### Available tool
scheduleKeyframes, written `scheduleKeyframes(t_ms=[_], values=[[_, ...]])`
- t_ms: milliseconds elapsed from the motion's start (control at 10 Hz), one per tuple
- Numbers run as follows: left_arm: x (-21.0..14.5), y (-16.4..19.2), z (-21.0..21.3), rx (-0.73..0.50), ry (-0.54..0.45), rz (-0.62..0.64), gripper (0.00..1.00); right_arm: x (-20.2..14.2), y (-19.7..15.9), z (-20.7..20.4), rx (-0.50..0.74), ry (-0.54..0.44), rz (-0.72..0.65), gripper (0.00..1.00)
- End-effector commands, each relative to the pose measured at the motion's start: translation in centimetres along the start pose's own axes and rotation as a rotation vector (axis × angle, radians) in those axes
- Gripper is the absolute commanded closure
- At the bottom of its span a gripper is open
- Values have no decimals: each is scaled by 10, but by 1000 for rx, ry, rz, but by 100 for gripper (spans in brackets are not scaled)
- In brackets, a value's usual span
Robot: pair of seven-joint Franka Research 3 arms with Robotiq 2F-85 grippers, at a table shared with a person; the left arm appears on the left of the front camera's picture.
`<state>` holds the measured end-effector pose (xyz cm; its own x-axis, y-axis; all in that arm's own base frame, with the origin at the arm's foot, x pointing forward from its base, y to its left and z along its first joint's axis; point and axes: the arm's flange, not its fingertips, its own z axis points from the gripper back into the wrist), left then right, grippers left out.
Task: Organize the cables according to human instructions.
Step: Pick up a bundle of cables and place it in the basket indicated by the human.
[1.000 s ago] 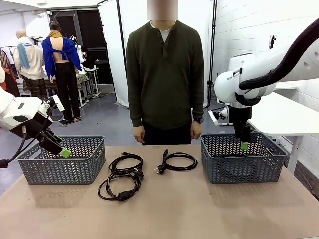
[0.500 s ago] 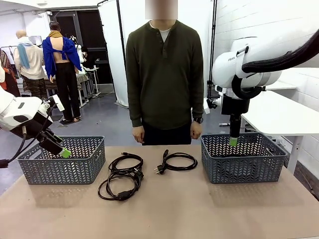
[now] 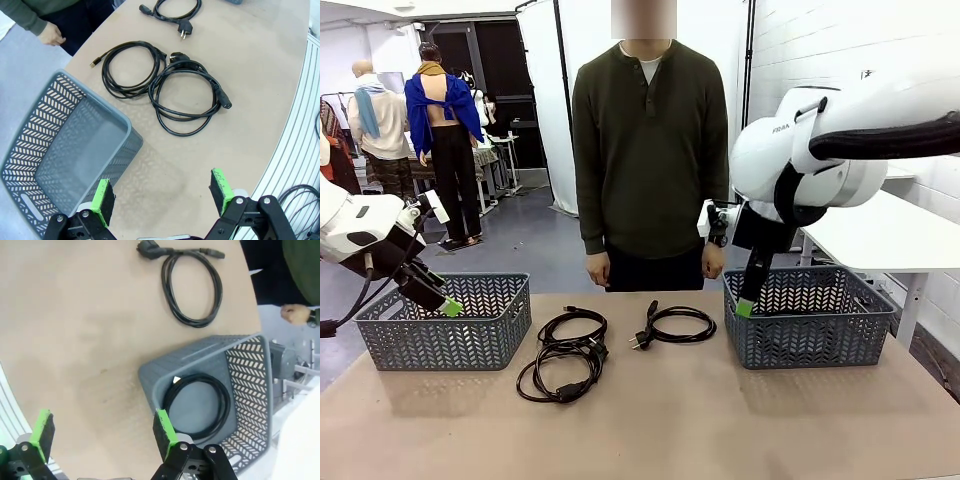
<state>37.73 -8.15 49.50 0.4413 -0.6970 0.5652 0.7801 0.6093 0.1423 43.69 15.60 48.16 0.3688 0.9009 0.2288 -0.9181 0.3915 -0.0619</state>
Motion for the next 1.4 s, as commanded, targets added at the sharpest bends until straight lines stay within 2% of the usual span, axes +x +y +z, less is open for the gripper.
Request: scheduleKeyframes(t_ms=[0, 400, 500, 1300], values=[[-1, 2, 0, -6, 0, -2, 0, -9, 24, -5, -37, -37, -26, 0], [-1, 2, 0, -6, 0, -2, 0, -9, 38, -13, 4, -46, -9, 0], [-1, 2, 0, -6, 0, -2, 0, -7, 33, -5, -17, -20, -5, 0], [-1, 2, 0, -6, 0, -2, 0, -7, 33, -5, -17, -20, -5, 0]])
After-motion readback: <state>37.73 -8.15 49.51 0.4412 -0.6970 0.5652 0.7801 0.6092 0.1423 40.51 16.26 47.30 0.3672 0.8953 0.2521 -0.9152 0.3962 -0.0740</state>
